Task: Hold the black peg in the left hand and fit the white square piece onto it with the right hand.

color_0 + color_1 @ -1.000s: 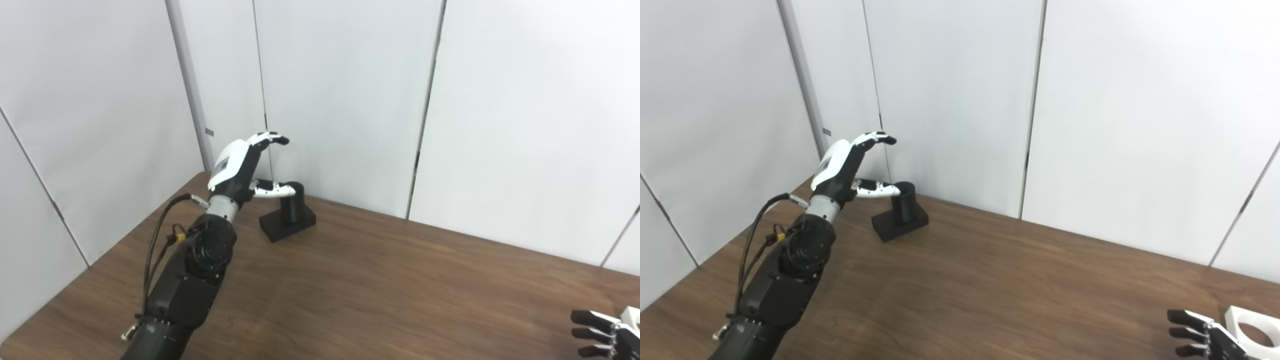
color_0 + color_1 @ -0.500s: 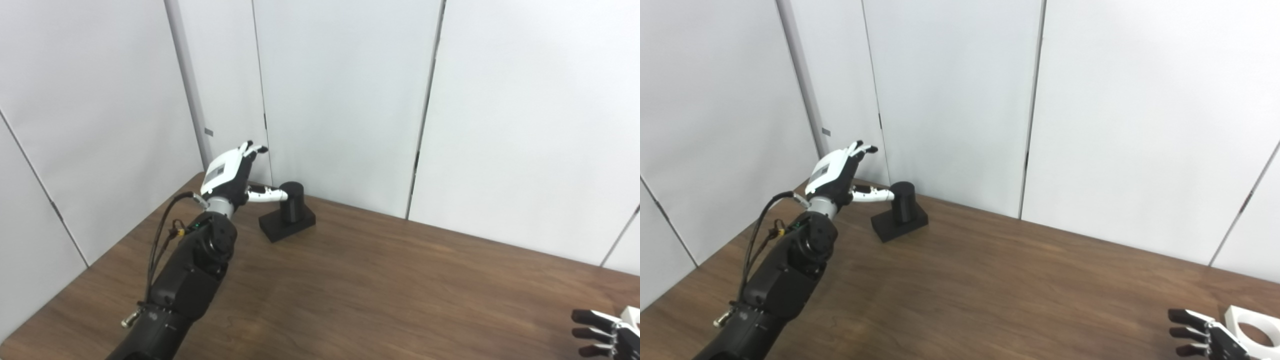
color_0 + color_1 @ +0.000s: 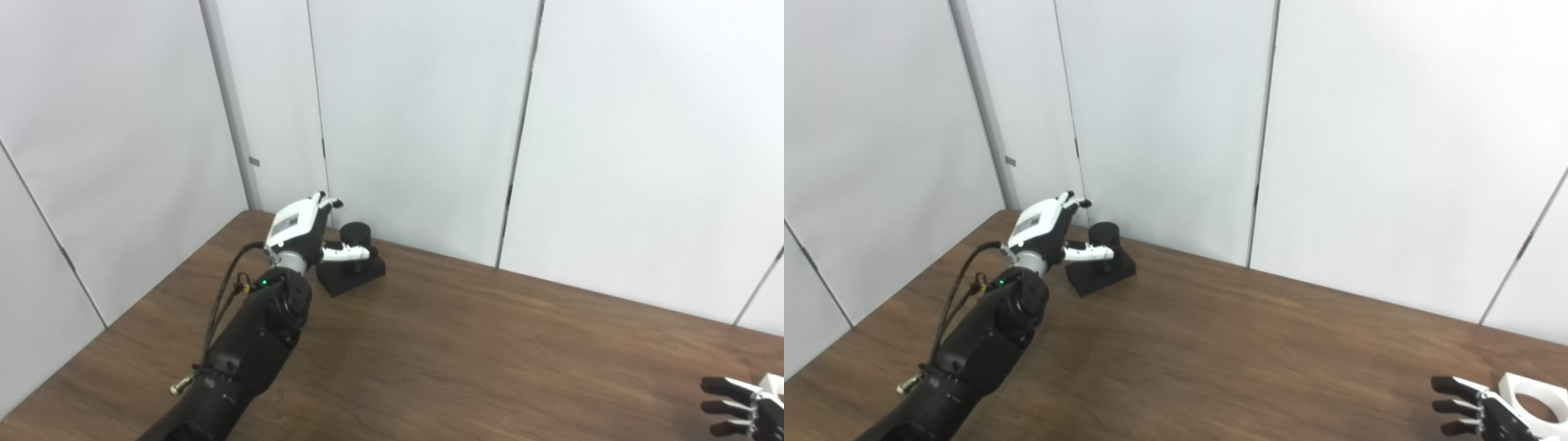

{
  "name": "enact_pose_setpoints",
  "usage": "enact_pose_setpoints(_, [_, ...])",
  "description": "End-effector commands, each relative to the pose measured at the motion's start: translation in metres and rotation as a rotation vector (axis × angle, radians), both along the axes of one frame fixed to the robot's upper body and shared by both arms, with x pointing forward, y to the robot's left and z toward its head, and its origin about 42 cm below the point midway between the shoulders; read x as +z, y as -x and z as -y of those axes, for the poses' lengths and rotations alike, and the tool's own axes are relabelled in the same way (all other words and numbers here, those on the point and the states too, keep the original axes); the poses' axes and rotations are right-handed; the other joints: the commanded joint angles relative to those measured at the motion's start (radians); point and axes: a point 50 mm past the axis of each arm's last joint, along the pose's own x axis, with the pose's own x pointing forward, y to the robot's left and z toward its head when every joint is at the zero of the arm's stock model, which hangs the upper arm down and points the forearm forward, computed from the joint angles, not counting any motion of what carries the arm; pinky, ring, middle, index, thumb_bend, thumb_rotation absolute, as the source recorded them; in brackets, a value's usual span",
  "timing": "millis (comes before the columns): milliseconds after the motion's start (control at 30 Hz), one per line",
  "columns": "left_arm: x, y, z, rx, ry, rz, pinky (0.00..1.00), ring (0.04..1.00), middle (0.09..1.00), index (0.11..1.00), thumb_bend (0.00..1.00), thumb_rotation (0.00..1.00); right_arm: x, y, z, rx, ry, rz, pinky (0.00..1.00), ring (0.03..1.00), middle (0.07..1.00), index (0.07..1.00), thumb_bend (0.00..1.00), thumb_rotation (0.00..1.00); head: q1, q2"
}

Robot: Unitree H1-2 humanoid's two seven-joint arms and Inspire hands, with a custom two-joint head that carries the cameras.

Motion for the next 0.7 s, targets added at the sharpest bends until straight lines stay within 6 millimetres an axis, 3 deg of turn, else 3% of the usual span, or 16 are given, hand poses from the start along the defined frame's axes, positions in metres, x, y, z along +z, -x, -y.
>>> enact_pose_setpoints(0, [0.031,-0.012,-0.005,0.014,-0.042,0.070,0.98,1.000,1.000,0.879,1.00,0.56,0.019,-0.006,-0.003,0.006,0.000,0.068,0.48,0.614,0.695,0.661,0.52,0.00,-0.001,0.001])
enact_pose_setpoints(667, [0.011,-0.026,-0.018,0.086,-0.082,-0.043,0.98,1.000,1.000,0.900,1.00,0.60,0.026,-0.002,-0.008,0.007,0.005,0.075,0.47,0.589,0.682,0.657,0.51,0.00,-0.010,0.010])
